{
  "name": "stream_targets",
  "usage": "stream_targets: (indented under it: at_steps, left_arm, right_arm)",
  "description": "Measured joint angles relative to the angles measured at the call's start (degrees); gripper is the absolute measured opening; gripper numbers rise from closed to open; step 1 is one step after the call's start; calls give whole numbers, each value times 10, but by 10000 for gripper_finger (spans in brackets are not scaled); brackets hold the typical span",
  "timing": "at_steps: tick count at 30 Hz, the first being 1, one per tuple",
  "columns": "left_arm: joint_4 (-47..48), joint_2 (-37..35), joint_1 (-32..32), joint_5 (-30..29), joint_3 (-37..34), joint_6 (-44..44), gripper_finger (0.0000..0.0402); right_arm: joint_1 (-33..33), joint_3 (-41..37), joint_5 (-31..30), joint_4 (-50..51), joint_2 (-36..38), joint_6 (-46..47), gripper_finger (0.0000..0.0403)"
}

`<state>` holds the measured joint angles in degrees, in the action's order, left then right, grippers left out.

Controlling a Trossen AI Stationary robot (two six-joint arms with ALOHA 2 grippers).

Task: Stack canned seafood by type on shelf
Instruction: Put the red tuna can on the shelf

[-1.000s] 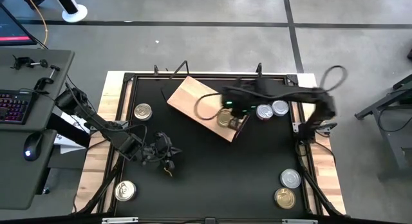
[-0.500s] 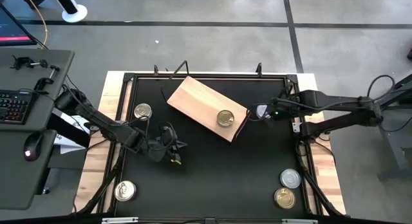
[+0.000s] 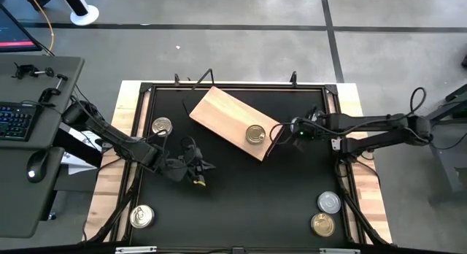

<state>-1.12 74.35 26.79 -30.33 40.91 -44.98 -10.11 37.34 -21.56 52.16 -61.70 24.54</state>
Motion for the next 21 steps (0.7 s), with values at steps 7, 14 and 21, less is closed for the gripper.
stream_targets:
  at_steps: [7,14,21]
  left_arm:
    - [-76,0,0,0,0,54,0]
    - [-91,0,2,0,0,71,0]
    - [-90,0,10,0,0,71,0]
  right_arm:
    - [-41,0,14,-59,-48,-33,0]
    - [-60,0,27,-87,-89,-120,0]
    - [-60,0,34,-96,-120,-153,0]
